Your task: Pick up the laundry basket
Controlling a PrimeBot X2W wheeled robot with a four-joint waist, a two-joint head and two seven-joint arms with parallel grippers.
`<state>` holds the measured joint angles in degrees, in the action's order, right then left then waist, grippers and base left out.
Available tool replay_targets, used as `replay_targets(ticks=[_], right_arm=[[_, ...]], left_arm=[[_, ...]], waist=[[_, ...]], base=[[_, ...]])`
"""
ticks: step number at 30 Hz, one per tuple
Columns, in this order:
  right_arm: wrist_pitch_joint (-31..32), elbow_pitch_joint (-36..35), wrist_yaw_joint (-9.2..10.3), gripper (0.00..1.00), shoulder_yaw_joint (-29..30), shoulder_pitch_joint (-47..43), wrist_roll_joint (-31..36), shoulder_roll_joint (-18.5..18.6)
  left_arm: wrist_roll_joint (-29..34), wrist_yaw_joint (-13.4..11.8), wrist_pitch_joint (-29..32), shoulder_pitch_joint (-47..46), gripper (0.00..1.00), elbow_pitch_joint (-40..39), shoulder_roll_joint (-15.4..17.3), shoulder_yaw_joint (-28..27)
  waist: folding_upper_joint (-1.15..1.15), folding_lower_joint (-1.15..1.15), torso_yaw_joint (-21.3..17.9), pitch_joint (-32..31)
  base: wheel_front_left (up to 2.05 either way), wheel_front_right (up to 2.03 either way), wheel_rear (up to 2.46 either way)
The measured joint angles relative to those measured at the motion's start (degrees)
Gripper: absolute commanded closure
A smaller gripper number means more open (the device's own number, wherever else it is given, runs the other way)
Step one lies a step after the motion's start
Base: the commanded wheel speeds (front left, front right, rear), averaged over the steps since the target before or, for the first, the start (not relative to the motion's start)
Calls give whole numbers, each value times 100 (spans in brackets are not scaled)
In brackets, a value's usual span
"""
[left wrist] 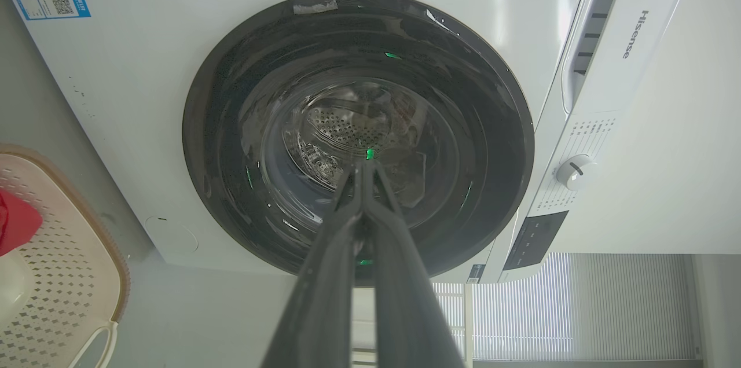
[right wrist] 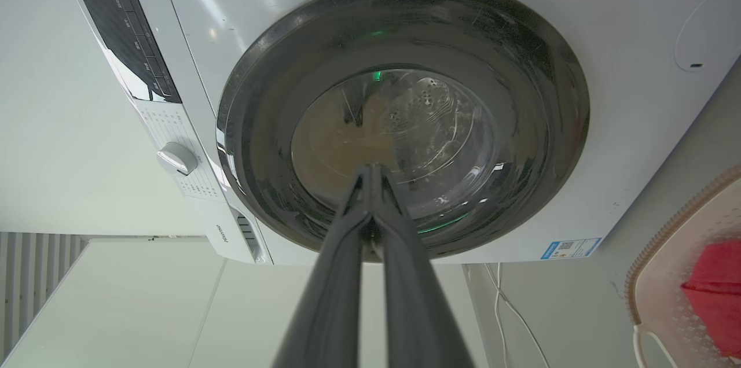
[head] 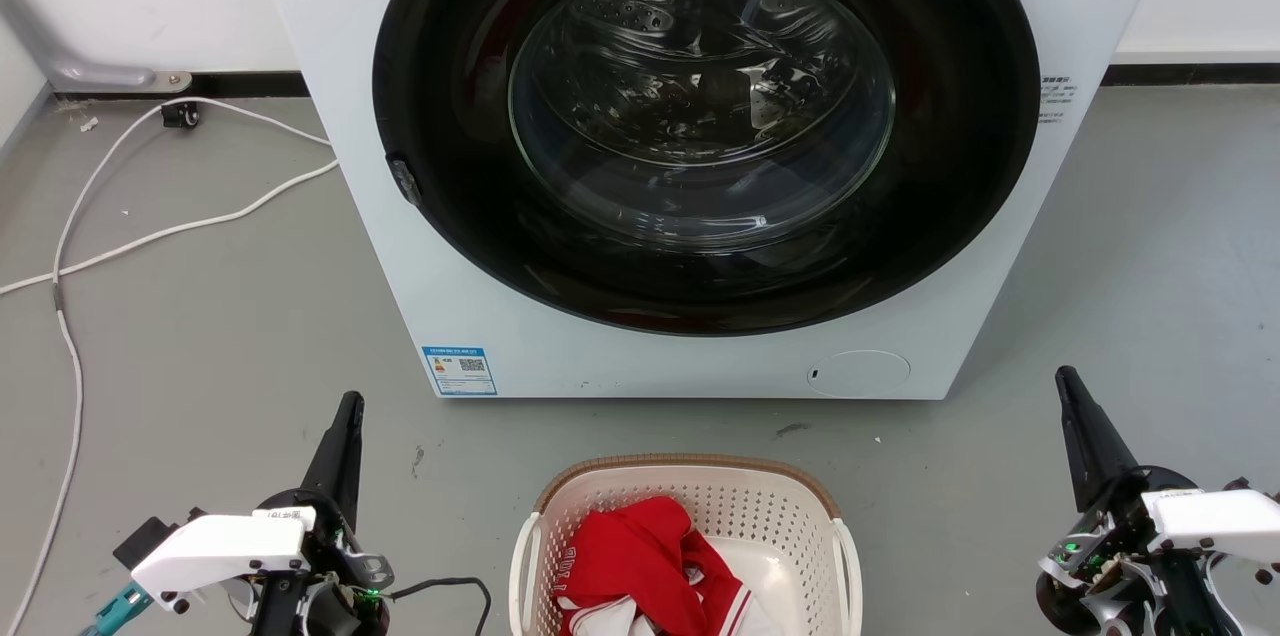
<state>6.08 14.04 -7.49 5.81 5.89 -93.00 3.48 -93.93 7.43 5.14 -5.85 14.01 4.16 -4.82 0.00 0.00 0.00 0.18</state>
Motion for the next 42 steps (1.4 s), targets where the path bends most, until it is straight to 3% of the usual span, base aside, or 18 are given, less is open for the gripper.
replay_targets(ticks=[42], right_arm=[[20,2,0,100,33,2,20,-20]], left_arm=[[48,5,59,-3,100,4,-58,-77]], waist=[[0,0,0,0]], base=[[0,0,0]])
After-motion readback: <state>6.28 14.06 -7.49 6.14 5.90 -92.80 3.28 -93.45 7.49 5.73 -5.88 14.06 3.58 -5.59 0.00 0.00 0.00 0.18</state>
